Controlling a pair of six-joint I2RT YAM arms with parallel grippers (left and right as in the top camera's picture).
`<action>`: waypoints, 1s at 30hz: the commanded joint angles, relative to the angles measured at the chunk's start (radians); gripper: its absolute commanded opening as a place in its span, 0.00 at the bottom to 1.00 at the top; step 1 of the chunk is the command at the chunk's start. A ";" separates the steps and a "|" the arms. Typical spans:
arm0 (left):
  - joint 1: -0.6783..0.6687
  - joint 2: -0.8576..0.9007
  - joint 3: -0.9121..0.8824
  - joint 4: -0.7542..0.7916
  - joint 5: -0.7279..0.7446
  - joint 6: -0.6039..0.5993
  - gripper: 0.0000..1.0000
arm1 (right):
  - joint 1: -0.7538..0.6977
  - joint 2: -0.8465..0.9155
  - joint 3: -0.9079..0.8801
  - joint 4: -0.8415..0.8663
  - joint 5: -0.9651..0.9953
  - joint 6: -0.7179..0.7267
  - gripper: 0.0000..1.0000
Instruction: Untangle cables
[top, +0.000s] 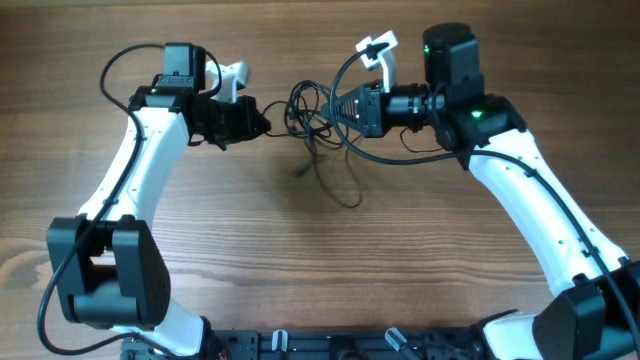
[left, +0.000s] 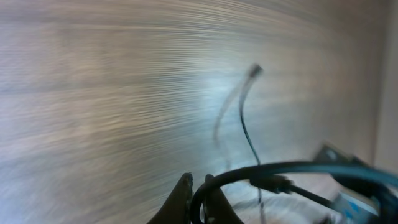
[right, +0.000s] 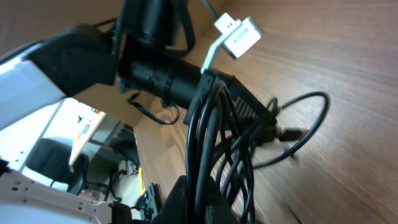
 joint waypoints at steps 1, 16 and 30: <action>0.085 -0.003 0.000 -0.010 -0.262 -0.182 0.07 | -0.007 -0.013 0.011 -0.043 0.079 0.001 0.04; 0.418 -0.003 0.000 -0.101 -0.109 -0.187 0.13 | -0.006 -0.013 0.011 -0.214 0.357 -0.134 0.04; 0.109 -0.003 0.000 -0.151 0.342 0.541 0.69 | -0.007 -0.011 0.011 0.066 -0.156 -0.016 0.04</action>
